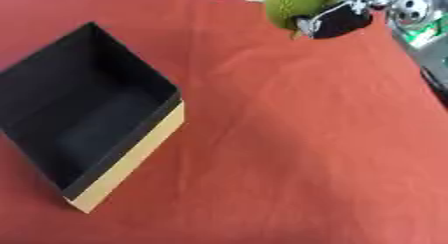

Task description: Pick up objects on the table and place them in the box.

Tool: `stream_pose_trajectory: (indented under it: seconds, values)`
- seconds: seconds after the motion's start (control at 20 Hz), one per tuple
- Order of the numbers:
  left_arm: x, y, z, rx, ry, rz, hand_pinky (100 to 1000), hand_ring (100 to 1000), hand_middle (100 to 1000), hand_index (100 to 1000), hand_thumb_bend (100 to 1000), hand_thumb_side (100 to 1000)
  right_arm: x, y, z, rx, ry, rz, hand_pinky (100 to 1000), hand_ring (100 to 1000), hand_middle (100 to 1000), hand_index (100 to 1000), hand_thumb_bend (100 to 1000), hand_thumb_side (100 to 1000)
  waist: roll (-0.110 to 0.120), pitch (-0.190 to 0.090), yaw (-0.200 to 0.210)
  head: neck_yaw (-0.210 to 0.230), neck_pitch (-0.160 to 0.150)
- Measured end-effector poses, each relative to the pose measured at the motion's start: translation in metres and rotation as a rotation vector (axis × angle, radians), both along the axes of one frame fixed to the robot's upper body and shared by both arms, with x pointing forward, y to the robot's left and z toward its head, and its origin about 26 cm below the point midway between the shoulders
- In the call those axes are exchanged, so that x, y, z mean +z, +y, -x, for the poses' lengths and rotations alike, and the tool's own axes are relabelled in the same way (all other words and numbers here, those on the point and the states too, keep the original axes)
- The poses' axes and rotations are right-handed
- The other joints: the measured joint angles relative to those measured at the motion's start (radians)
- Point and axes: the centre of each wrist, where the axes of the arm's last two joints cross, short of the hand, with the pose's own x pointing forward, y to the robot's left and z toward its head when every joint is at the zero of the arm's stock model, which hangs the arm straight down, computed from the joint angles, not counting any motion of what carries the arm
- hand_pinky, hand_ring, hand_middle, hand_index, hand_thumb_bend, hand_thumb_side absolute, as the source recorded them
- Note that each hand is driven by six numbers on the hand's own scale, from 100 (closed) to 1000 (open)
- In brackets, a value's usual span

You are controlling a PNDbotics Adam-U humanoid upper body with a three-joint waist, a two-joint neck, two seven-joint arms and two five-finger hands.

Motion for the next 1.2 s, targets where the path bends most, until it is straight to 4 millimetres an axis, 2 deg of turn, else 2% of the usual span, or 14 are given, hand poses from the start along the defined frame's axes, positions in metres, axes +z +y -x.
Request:
stream_pose_trajectory:
  seconds: [0.3, 0.6, 0.85, 0.9, 0.95, 1.1, 1.2]
  values:
    - [0.000, -0.002, 0.000, -0.003, 0.002, 0.000, 668, 553, 552, 681, 149, 100, 0.024, 0.042, 0.009, 0.172, -0.046, 0.023, 674, 628, 505, 662, 116, 100, -0.001, -0.011, 0.002, -0.007, 0.004]
    - [0.001, -0.002, 0.002, 0.001, -0.006, 0.009, 667, 556, 555, 681, 172, 100, 0.033, 0.093, 0.012, 0.352, -0.076, 0.057, 666, 600, 490, 646, 125, 100, -0.002, -0.016, 0.004, -0.022, 0.009]
    - [0.004, -0.003, 0.005, 0.015, -0.028, 0.028, 662, 560, 559, 682, 230, 100, 0.034, 0.129, 0.018, 0.447, -0.141, 0.116, 636, 586, 488, 639, 207, 100, -0.002, -0.016, 0.008, -0.033, 0.012]
    - [0.004, -0.003, 0.005, 0.018, -0.034, 0.032, 662, 560, 559, 682, 232, 100, 0.033, 0.136, 0.019, 0.460, -0.153, 0.134, 634, 585, 487, 639, 292, 127, -0.002, -0.016, 0.008, -0.036, 0.014]
    - [0.005, -0.003, 0.006, 0.023, -0.040, 0.035, 662, 560, 559, 682, 234, 100, 0.031, 0.144, 0.020, 0.473, -0.163, 0.151, 633, 585, 489, 643, 193, 100, -0.002, -0.016, 0.008, -0.039, 0.016]
    - [0.006, -0.002, 0.006, 0.036, -0.050, 0.041, 663, 559, 558, 681, 231, 100, 0.023, 0.165, 0.018, 0.491, -0.163, 0.192, 633, 587, 490, 644, 171, 108, -0.002, -0.015, 0.010, -0.045, 0.018]
    - [0.006, -0.002, 0.006, 0.041, -0.053, 0.041, 663, 559, 558, 681, 229, 100, 0.014, 0.176, 0.010, 0.487, -0.139, 0.205, 636, 587, 491, 646, 103, 118, -0.002, -0.015, 0.010, -0.049, 0.018]
